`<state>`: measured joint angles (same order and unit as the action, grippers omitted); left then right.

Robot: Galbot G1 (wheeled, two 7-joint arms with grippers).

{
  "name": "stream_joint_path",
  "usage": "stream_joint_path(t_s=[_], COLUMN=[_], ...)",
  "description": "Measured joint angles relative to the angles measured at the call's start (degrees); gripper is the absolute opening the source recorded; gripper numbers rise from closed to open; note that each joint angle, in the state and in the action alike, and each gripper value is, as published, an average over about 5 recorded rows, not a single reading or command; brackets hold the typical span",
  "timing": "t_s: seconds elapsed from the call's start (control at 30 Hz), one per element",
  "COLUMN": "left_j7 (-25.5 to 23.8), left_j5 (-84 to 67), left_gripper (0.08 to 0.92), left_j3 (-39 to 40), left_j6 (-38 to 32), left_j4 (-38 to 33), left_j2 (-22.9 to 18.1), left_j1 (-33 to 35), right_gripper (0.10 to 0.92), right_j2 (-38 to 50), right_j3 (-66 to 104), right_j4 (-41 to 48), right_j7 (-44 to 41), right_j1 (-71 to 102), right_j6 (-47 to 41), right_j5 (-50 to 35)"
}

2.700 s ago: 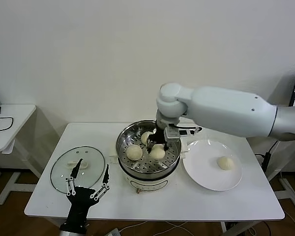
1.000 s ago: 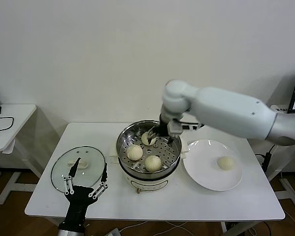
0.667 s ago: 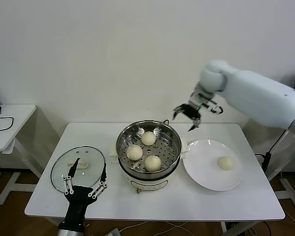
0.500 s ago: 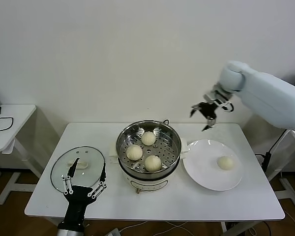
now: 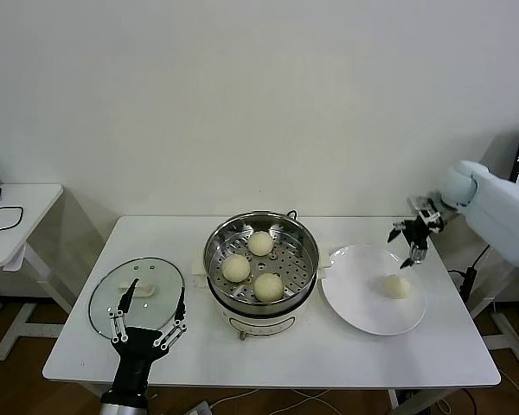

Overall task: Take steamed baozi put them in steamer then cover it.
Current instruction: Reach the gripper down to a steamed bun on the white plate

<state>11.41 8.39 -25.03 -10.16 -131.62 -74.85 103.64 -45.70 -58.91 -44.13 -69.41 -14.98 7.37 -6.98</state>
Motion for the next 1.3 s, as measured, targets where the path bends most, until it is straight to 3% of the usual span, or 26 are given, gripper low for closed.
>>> stream_joint_path(t_s=[0.87,1.3], left_j7=[0.0,0.0], left_j5=[0.1,0.1], left_gripper=[0.823,0.823], left_j3=[-0.1,-0.1], left_j6=[-0.2,-0.3], left_j4=[0.6,0.4], left_j2=[-0.1,-0.1], left_j1=[0.2,0.1], right_gripper=[0.821,0.672], right_j2=[-3.0,-3.1], right_j3=[1.2,1.1], right_j4=[5.3,5.4], right_j7=[3.6,4.0], right_j1=[7.5,7.8], right_j6=[-1.3,-1.3], right_j5=[1.7,2.4])
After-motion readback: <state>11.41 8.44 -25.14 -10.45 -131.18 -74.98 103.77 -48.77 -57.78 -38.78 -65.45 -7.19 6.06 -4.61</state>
